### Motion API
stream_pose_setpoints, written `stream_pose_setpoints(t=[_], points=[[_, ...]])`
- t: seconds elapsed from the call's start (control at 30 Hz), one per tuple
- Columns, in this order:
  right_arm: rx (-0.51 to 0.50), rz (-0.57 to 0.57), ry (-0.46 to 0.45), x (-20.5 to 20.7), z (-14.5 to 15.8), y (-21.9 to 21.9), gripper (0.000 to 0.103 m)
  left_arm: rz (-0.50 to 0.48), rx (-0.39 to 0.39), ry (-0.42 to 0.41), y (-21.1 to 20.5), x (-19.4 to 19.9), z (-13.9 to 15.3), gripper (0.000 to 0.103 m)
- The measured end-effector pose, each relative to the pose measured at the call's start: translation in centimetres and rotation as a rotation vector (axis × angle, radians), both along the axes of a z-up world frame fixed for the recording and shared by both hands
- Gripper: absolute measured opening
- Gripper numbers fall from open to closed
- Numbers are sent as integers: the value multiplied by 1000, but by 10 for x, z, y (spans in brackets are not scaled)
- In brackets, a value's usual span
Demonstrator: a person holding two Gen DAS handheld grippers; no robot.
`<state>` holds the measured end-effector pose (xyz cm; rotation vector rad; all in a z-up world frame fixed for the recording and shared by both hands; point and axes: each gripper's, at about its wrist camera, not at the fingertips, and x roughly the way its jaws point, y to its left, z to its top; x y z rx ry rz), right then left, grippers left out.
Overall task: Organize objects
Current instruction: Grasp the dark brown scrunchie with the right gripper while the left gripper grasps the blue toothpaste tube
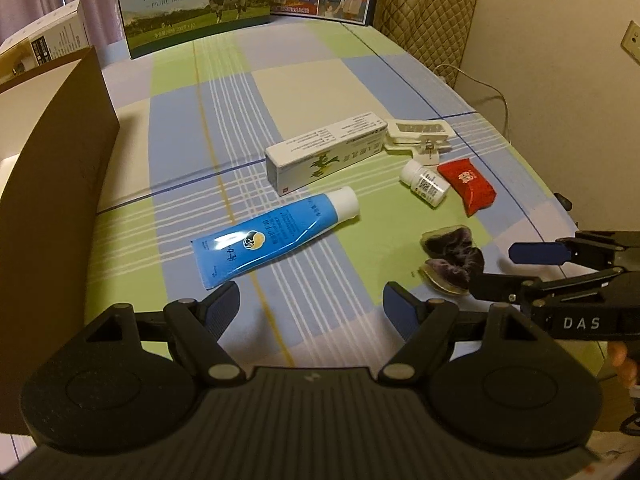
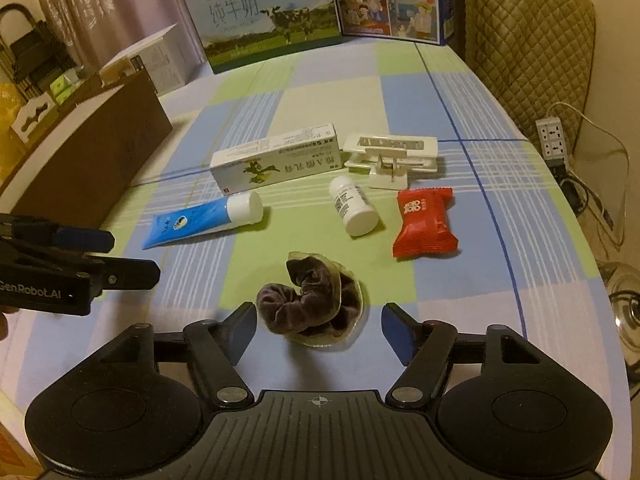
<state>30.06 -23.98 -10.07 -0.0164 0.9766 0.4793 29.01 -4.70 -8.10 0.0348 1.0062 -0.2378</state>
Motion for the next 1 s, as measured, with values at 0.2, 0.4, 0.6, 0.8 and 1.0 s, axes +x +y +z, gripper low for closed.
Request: stream_pose_setpoints(t=[0.2, 0.4, 0.6, 0.8, 1.0], points=[[-40, 19, -5, 9, -12, 10, 67, -6, 7, 13, 2, 8, -7, 76], [-64, 36, -17, 15, -18, 18, 67, -23, 18, 12, 2, 15, -13, 76], [-79, 46, -17, 19, -25, 22, 67, -33, 30, -1, 5, 25, -16, 76], [-91, 73, -41, 21, -27, 25, 61, -61, 35, -17, 4, 37, -20, 76], [-101, 83, -68, 23, -26, 20, 31, -100, 43, -37, 0, 48, -26, 78]])
